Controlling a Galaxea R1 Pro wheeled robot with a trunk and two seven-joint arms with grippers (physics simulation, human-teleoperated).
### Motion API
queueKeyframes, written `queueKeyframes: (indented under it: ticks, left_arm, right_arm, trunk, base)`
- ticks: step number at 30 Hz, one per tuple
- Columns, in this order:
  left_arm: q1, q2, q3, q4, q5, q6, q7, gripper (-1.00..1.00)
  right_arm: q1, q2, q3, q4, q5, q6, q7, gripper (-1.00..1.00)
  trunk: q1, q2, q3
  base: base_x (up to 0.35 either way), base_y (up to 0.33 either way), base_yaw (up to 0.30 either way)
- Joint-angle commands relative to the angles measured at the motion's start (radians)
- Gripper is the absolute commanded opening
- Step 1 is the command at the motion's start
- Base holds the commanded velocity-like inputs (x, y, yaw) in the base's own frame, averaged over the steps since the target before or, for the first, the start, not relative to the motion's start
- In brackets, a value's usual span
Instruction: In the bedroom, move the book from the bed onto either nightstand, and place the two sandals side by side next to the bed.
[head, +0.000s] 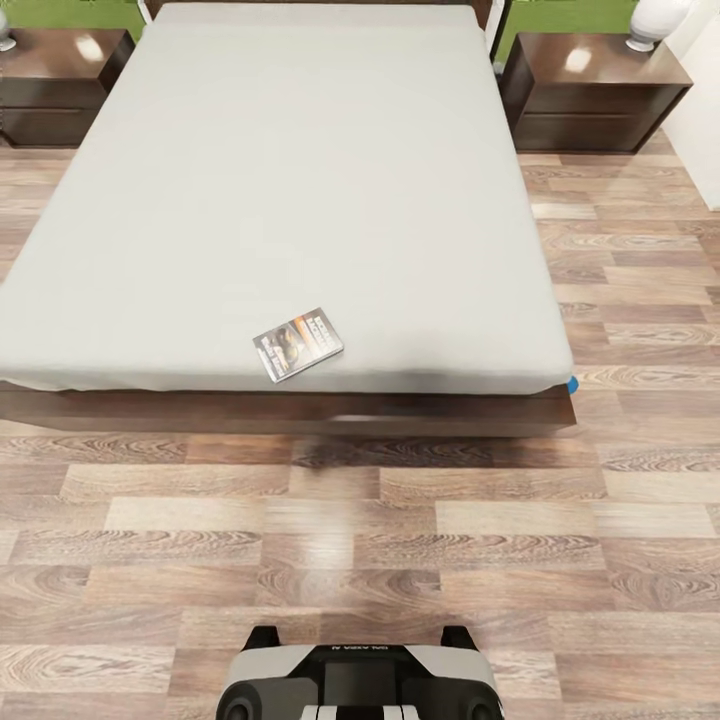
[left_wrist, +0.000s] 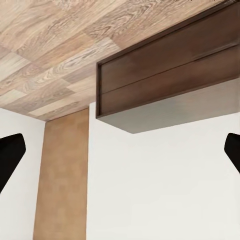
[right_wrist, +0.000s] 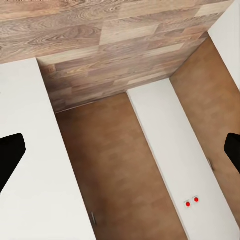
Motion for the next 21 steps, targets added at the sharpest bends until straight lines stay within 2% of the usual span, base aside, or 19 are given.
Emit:
queueKeyframes:
  ticks: [1, 12, 21]
  left_arm:
    - [0.000, 0.000, -0.007, 0.000, 0.000, -0.003, 0.005, 1.00]
    - [0.000, 0.000, -0.007, 0.001, 0.000, -0.003, 0.003, 1.00]
    - [0.000, 0.000, -0.005, 0.001, 0.001, -0.003, 0.003, 1.00]
  right_arm:
    - [0.000, 0.000, -0.008, 0.001, 0.010, -0.004, -0.004, 1.00]
    - [0.000, -0.003, -0.008, 0.000, 0.010, -0.007, -0.004, 1.00]
    - [-0.004, -0.010, -0.008, -0.012, 0.010, -0.048, -0.004, 1.00]
  trunk:
    - [0.000, 0.000, 0.001]
    - [0.000, 0.000, 0.019]
    - [0.000, 0.000, 0.033]
  base:
    - [0.000, 0.000, 0.000]
    - [0.000, 0.000, 0.000]
    - [0.000, 0.000, 0.012]
